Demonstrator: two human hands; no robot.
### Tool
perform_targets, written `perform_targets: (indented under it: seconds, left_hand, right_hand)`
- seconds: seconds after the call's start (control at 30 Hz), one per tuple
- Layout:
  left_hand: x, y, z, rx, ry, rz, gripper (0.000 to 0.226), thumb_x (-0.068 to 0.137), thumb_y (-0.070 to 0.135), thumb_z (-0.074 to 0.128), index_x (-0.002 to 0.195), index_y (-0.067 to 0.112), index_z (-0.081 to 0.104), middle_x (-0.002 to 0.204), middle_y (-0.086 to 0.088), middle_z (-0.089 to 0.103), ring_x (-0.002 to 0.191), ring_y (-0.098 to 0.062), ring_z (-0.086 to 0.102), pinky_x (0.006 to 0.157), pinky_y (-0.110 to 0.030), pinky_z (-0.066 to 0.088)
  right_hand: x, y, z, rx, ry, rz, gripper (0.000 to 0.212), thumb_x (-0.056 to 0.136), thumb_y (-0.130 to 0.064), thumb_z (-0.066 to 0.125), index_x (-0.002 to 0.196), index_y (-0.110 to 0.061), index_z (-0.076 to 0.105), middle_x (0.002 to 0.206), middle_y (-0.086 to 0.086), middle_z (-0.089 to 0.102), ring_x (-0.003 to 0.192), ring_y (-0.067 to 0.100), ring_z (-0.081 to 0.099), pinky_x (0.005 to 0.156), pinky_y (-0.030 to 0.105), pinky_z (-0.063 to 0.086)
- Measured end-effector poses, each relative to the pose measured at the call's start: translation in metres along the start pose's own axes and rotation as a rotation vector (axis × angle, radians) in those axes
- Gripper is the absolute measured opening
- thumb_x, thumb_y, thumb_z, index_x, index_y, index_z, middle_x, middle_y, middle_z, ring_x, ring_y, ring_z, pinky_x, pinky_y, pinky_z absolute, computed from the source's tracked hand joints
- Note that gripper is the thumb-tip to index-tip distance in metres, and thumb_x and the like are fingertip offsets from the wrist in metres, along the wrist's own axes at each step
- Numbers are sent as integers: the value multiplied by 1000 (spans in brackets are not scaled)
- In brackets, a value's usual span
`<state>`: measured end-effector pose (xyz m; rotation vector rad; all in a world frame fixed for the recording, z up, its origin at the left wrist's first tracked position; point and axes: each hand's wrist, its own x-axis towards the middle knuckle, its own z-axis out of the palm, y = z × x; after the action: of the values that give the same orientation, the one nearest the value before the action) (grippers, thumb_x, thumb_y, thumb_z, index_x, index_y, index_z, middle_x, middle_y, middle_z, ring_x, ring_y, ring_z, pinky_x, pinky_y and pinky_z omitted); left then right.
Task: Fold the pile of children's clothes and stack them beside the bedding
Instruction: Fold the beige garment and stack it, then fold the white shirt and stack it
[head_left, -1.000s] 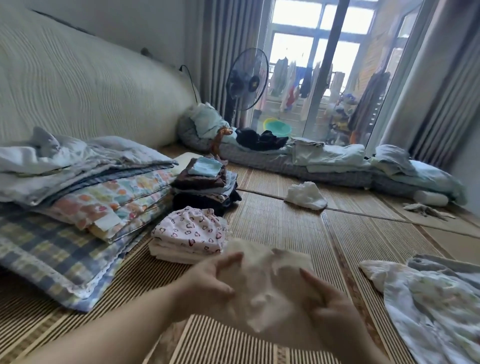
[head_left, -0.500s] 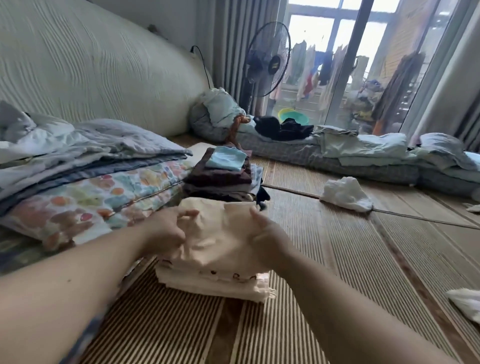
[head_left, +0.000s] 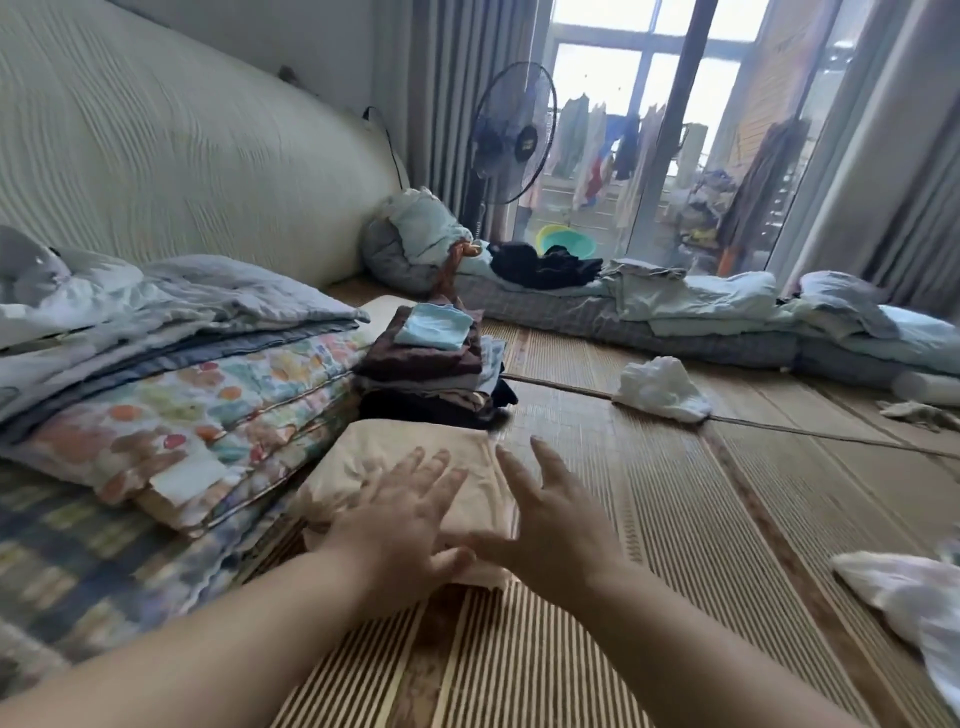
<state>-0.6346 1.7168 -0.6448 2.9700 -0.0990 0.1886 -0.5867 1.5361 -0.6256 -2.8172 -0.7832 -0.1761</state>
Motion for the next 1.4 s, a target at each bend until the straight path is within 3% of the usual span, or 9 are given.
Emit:
perform_targets:
  seconds: [0.17, 0.37, 0.6, 0.73, 1.13, 1.2, 1.27, 1.3, 1.4]
  left_hand:
    - [-55, 106, 2, -89, 48, 205, 85, 88, 67, 35, 150, 36, -14, 154, 17, -21, 136, -4, -30, 113, -38, -10]
    - [-88, 233, 4, -14, -73, 416, 89, 85, 64, 43, 149, 40, -14, 158, 14, -19, 145, -10, -18, 119, -42, 3]
    - [-101, 385, 25, -1, -113, 652, 83, 86, 70, 36, 151, 39, -6, 161, 11, -10, 147, -13, -10, 121, -43, 6]
    - [-85, 441, 47, -9, -117, 690, 79, 87, 65, 38, 151, 36, 2, 162, 7, 2, 148, -15, 1, 120, -43, 14]
    - [-7, 516, 117, -79, -301, 532, 79, 85, 44, 58, 151, 20, 21, 151, -8, 34, 137, -25, 35, 110, -33, 29]
    - [1, 514, 118, -184, -300, 425, 67, 80, 39, 65, 140, 22, 41, 128, -7, 54, 119, -27, 52, 94, -29, 41]
    - [5, 508, 117, -207, -282, 427, 20, 77, 28, 64, 96, 26, 64, 93, 1, 62, 95, -24, 63, 69, -25, 42]
    - [7, 505, 115, -211, -284, 417, 4, 77, 27, 62, 74, 24, 60, 79, 4, 61, 81, -20, 64, 60, -24, 39]
    - [10, 501, 111, -327, -359, 302, 36, 86, 43, 58, 58, 22, 55, 58, 8, 58, 51, -9, 56, 47, -22, 35]
  right_hand:
    - [-118, 40, -50, -72, 33, 32, 98, 76, -72, 53, 147, -45, -10, 161, -1, -6, 147, 22, 5, 116, 45, 14]
    - [-278, 104, -63, 34, 38, 404, 95, 76, -65, 57, 144, -51, -7, 159, -9, -11, 146, 15, -2, 117, 47, 6]
    - [-367, 181, -93, 22, 93, 660, 87, 80, -58, 60, 148, -42, 8, 159, 3, 0, 145, 27, 4, 116, 50, 14]
    - [-384, 223, -101, 47, 137, 743, 77, 82, -40, 59, 146, -42, 16, 157, 2, 9, 143, 27, 12, 114, 51, 18]
    - [-397, 290, -80, 192, 61, 970, 64, 75, -59, 54, 134, -39, 39, 154, 0, 19, 139, 26, 25, 108, 47, 26]
    - [-393, 289, -80, 193, 50, 977, 65, 74, -64, 50, 134, -39, 40, 151, 0, 23, 137, 28, 27, 107, 46, 27]
    - [-388, 287, -79, 170, 43, 977, 65, 75, -66, 49, 135, -39, 41, 150, -1, 26, 136, 28, 28, 106, 46, 28]
    - [-384, 285, -79, 160, 47, 977, 64, 76, -66, 49, 134, -40, 42, 148, -1, 29, 135, 27, 29, 106, 45, 29]
    - [-376, 276, -81, 173, 72, 995, 54, 79, -59, 53, 129, -41, 46, 144, -2, 35, 133, 25, 33, 105, 47, 28]
